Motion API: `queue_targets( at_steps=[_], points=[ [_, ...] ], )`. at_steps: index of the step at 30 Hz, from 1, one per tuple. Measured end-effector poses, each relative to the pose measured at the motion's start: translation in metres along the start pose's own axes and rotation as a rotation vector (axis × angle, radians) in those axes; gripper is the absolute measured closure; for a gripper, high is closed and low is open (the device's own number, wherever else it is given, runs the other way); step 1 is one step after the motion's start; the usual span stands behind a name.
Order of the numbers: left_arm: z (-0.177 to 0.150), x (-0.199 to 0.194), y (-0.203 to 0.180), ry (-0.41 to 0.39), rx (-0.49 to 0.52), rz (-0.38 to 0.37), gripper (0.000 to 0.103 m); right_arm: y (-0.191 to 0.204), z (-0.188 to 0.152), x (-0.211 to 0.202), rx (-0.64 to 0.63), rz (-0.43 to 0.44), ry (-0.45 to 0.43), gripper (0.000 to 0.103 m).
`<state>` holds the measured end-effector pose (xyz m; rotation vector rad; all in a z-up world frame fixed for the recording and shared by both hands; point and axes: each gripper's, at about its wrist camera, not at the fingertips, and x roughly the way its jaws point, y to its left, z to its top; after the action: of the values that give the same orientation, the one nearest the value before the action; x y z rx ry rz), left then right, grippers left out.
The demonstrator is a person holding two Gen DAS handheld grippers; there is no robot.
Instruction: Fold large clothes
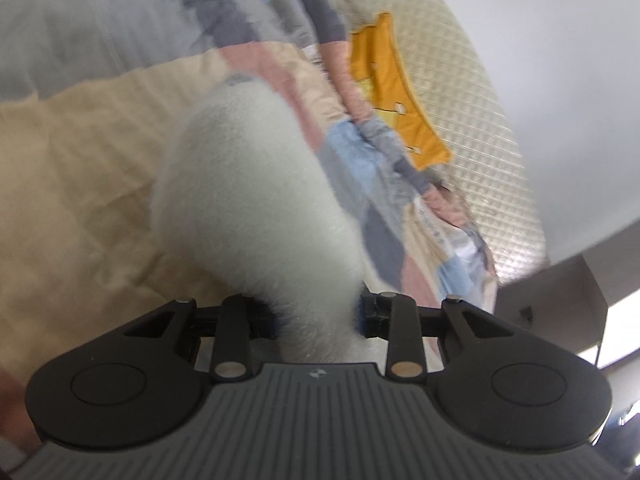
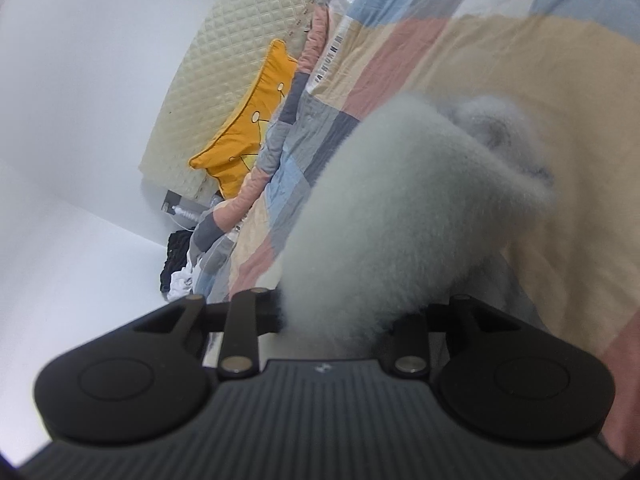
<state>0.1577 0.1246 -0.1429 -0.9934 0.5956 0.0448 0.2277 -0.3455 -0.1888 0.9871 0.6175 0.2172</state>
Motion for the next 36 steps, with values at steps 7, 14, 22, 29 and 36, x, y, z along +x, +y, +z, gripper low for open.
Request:
queue_targets(
  at_steps=[7, 14, 22, 29, 36],
  points=[
    [-0.02, -0.073, -0.023, 0.045, 0.064, -0.062, 0.067, 0.016, -0.002, -0.073, -0.04, 0.043, -0.009, 0.066],
    [-0.052, -0.091, -0.005, 0.095, 0.045, -0.031, 0.058, -0.018, -0.022, -0.087, 0.048, -0.016, 0.046, 0.06],
    [-0.038, -0.08, -0.015, 0.076, 0.051, -0.097, 0.04, -0.004, -0.006, -0.082, 0.044, 0.076, 0.024, 0.043],
    [-0.019, -0.042, -0.057, 0.038, 0.162, -0.047, 0.04, -0.005, 0.018, -0.05, 0.088, 0.078, 0.011, 0.043],
    [0.001, 0.022, -0.086, 0.026, 0.246, 0.016, 0.043, -0.011, 0.041, -0.014, 0.09, 0.082, 0.006, 0.043]
  ],
)
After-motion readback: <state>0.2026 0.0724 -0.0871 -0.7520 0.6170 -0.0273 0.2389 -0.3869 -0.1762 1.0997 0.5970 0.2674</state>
